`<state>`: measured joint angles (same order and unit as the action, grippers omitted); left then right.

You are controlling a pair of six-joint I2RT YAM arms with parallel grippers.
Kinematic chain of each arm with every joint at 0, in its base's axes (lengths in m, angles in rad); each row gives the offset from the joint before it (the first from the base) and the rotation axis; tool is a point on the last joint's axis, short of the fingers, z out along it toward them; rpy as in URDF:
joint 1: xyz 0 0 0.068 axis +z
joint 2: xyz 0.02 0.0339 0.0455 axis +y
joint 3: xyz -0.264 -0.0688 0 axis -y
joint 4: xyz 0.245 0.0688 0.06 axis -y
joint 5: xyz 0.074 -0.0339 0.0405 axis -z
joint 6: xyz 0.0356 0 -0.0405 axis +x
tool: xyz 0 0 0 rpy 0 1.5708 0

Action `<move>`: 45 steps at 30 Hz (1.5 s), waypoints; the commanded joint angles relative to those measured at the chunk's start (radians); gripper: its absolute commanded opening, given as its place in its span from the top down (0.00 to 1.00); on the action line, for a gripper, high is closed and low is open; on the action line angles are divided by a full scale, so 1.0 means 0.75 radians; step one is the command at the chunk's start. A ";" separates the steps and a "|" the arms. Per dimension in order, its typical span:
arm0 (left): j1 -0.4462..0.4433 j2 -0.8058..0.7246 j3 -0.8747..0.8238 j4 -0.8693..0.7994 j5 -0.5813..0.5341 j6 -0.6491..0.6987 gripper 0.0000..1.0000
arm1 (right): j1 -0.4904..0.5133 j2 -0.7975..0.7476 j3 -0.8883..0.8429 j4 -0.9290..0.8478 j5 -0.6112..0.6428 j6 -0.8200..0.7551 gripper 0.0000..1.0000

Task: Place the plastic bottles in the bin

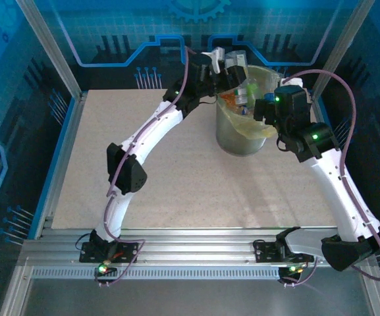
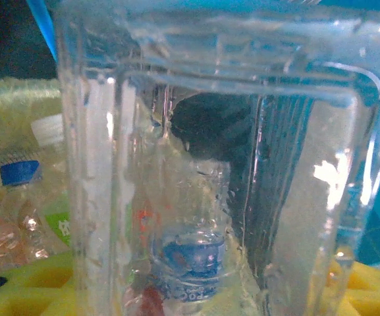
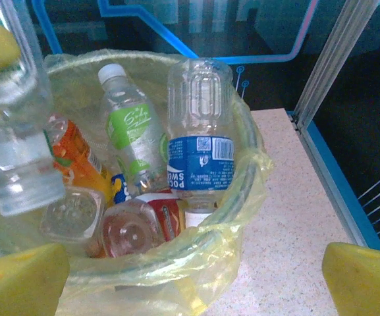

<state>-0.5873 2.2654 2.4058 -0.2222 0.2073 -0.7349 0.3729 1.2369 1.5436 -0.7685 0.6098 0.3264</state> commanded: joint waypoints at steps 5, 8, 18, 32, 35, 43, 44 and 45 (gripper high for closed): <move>-0.010 0.083 0.101 -0.040 -0.004 0.043 0.50 | -0.037 0.074 0.018 0.145 0.033 0.043 0.00; -0.009 0.103 0.110 -0.045 -0.009 0.053 0.48 | -0.058 0.131 0.051 0.179 0.010 0.052 0.00; -0.009 0.122 0.157 -0.077 -0.014 0.085 0.23 | -0.126 0.342 0.196 0.207 -0.024 0.110 0.00; -0.009 0.014 0.161 -0.163 -0.132 0.161 0.17 | -0.266 0.456 0.287 0.199 -0.195 0.186 0.00; -0.008 -0.045 0.120 -0.185 -0.189 0.196 0.16 | -0.292 0.483 0.312 0.190 -0.262 0.183 0.00; -0.002 -0.257 -0.098 -0.170 -0.344 0.289 0.14 | -0.337 0.589 0.417 0.151 -0.412 0.160 0.00; 0.001 -0.285 -0.129 -0.166 -0.358 0.302 0.13 | -0.341 0.608 0.435 0.142 -0.423 0.156 0.00; 0.001 -0.315 -0.167 -0.159 -0.371 0.313 0.11 | -0.342 0.628 0.456 0.134 -0.433 0.152 0.00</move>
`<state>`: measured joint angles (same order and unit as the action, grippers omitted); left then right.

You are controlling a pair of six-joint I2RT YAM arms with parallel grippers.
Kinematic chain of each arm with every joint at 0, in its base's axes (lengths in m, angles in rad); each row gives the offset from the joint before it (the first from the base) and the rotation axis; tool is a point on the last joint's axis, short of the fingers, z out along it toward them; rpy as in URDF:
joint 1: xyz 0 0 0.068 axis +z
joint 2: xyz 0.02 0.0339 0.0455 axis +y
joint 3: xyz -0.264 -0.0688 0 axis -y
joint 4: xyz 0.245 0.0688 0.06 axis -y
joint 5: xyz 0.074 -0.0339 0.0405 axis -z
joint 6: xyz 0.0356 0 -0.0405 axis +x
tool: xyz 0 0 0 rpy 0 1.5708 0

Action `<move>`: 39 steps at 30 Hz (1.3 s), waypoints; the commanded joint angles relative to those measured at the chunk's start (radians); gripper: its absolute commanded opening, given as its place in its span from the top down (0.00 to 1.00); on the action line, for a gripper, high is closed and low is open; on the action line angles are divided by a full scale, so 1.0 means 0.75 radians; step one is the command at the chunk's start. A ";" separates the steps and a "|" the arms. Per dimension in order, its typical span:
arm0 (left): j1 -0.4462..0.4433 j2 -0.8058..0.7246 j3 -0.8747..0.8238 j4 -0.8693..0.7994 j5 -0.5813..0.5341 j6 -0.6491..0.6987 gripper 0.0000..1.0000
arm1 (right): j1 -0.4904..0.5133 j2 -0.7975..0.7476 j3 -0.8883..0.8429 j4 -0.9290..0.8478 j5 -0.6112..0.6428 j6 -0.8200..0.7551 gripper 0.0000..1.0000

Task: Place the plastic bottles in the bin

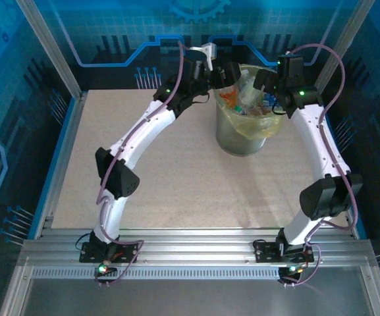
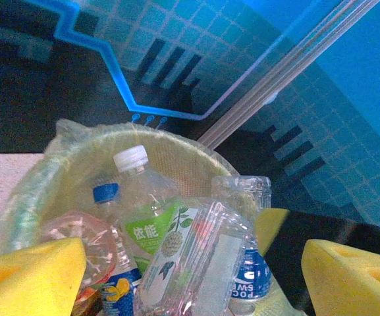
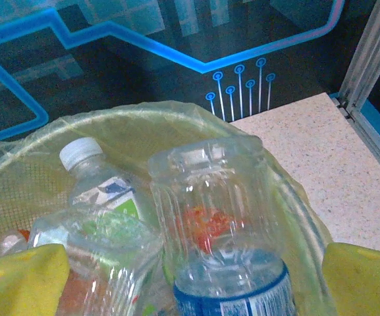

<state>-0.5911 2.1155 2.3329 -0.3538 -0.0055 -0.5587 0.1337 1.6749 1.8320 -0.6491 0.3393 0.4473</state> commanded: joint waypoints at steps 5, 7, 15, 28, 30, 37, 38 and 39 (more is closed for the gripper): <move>0.011 -0.272 -0.297 0.102 -0.136 0.099 0.02 | -0.025 0.144 0.181 -0.078 -0.098 -0.043 0.00; 0.018 -0.327 -0.378 0.132 -0.157 0.106 0.01 | -0.025 0.180 0.220 -0.097 -0.110 -0.052 0.00; 0.073 -0.541 -0.694 0.250 -0.231 0.087 0.01 | -0.023 0.268 0.309 -0.123 -0.243 -0.091 0.00; 0.128 -0.666 -0.889 0.294 -0.261 0.070 0.01 | -0.022 0.224 0.281 -0.140 -0.252 -0.111 0.00; 0.135 -0.680 -0.916 0.298 -0.268 0.069 0.01 | -0.022 0.208 0.286 -0.153 -0.246 -0.127 0.00; 0.176 -0.760 -1.003 0.308 -0.289 0.084 0.01 | -0.020 0.149 0.335 -0.200 -0.206 -0.184 0.00; 0.183 -0.778 -1.016 0.310 -0.292 0.089 0.01 | -0.020 0.137 0.339 -0.206 -0.200 -0.190 0.00; 0.192 -0.793 -1.030 0.311 -0.297 0.093 0.01 | -0.017 0.123 0.339 -0.211 -0.200 -0.194 0.00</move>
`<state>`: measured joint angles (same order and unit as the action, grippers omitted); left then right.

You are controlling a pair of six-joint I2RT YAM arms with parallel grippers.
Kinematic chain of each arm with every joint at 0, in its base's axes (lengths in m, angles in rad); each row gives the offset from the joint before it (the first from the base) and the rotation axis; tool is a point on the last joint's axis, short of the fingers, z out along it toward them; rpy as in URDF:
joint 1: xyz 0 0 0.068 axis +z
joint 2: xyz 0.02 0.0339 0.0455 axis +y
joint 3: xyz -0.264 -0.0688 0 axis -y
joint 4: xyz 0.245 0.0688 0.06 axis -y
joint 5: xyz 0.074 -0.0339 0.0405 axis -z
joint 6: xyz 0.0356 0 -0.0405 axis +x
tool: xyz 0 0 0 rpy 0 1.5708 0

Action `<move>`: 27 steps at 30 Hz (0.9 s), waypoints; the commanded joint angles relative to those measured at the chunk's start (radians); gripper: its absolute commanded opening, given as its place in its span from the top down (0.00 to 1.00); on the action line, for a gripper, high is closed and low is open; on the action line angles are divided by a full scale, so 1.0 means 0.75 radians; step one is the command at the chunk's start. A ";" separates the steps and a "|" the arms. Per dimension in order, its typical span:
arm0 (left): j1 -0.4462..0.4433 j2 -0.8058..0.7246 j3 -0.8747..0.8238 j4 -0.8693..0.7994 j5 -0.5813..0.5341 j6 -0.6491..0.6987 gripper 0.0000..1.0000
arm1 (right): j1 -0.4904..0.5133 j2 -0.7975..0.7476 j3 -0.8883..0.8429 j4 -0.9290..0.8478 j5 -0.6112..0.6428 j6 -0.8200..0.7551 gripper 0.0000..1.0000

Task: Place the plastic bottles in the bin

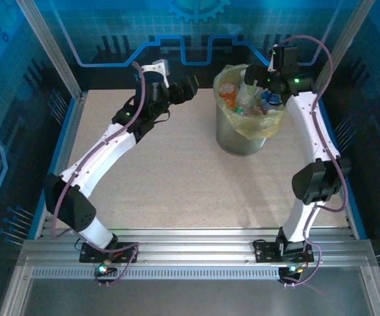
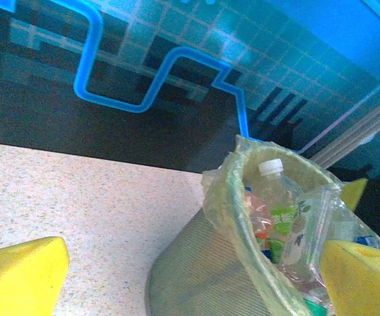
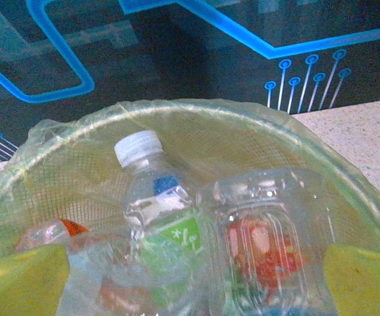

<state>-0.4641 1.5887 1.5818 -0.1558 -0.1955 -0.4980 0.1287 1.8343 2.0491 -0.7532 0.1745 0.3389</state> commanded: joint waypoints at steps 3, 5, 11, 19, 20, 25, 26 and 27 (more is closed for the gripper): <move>0.048 -0.144 -0.079 0.057 -0.060 0.016 0.01 | -0.005 -0.136 0.039 -0.072 0.017 -0.065 0.00; 0.063 -0.181 -0.112 0.060 -0.073 0.021 0.01 | 0.003 -0.162 0.038 -0.088 0.022 -0.072 0.00; 0.112 -0.347 -0.264 0.057 -0.134 0.061 0.01 | 0.034 -0.345 -0.142 -0.094 0.100 -0.060 0.00; 0.119 -0.674 -0.628 0.068 -0.301 0.182 0.01 | 0.058 -0.767 -0.758 0.031 0.252 0.015 0.00; 0.120 -0.714 -0.683 0.067 -0.314 0.191 0.01 | 0.058 -0.820 -0.840 0.050 0.277 0.025 0.00; 0.120 -0.919 -0.949 0.074 -0.389 0.255 0.01 | 0.055 -1.031 -1.195 0.164 0.366 0.036 0.00; 0.120 -0.966 -1.011 0.087 -0.395 0.277 0.01 | 0.057 -1.070 -1.255 0.189 0.381 0.030 0.00; 0.120 -1.010 -1.061 0.102 -0.404 0.295 0.01 | 0.056 -1.100 -1.310 0.218 0.389 0.022 0.00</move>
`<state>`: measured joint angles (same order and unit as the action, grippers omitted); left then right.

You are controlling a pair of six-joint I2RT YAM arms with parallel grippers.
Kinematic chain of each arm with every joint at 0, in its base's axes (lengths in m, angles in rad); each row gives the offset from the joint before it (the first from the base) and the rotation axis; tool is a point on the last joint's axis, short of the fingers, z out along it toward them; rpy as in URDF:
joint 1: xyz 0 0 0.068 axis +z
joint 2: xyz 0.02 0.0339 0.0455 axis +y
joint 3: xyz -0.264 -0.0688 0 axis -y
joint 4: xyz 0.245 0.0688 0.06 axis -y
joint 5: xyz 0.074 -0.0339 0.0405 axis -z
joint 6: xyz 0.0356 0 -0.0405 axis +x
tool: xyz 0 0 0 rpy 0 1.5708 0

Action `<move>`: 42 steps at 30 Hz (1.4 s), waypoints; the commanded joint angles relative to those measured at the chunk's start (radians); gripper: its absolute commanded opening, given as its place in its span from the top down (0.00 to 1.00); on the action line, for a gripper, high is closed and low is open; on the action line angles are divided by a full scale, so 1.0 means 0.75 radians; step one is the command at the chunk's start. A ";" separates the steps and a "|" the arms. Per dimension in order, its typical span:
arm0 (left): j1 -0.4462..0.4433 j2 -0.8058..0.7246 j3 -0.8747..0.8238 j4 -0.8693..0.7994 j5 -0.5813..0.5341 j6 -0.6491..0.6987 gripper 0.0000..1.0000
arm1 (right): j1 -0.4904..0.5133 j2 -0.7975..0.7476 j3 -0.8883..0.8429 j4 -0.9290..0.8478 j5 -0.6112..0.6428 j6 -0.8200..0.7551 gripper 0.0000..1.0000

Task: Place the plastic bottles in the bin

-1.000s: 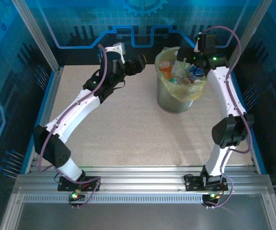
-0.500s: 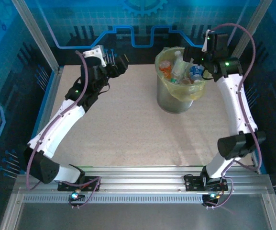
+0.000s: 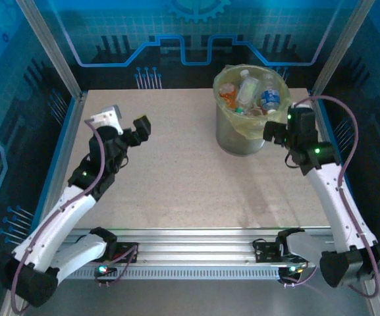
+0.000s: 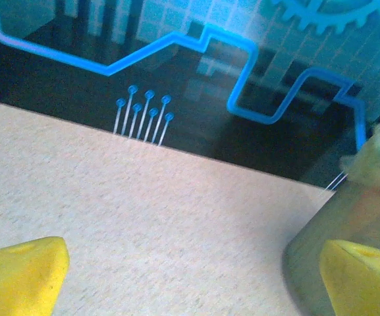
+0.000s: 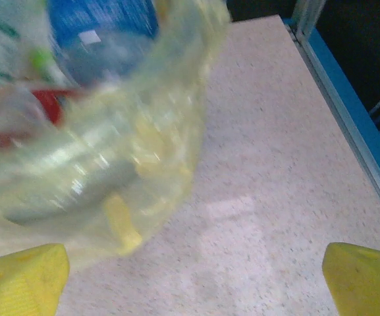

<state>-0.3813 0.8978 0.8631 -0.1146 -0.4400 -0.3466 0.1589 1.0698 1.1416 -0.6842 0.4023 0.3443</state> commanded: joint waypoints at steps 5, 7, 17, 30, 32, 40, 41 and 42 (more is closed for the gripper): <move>0.011 -0.293 -0.355 0.133 -0.172 0.184 0.01 | 0.012 -0.194 -0.395 0.324 0.089 -0.060 0.00; 0.011 -0.336 -0.437 0.176 -0.186 0.251 0.01 | 0.015 -0.210 -0.505 0.438 0.061 -0.132 0.00; 0.084 -0.362 -0.744 0.419 -0.246 0.389 0.01 | 0.011 -0.202 -0.870 0.996 -0.004 -0.358 0.00; 0.283 -0.136 -0.887 0.772 0.001 0.477 0.01 | -0.066 0.011 -1.004 1.441 -0.191 -0.434 0.00; 0.309 -0.053 -0.888 0.839 0.045 0.486 0.01 | -0.078 0.045 -1.005 1.481 -0.228 -0.445 0.00; 0.402 0.233 -0.872 1.089 0.179 0.470 0.01 | -0.103 0.151 -1.014 1.625 -0.303 -0.477 0.00; 0.412 0.262 -0.867 1.115 0.191 0.468 0.01 | -0.109 0.157 -1.018 1.645 -0.311 -0.474 0.00; 0.421 0.285 -0.866 1.139 0.200 0.467 0.01 | -0.112 0.163 -1.022 1.663 -0.314 -0.474 0.00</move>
<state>-0.0883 1.0771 0.2092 0.6102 -0.3508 0.0021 0.0971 1.1805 0.3893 0.4603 0.1974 0.0006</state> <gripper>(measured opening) 0.990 0.997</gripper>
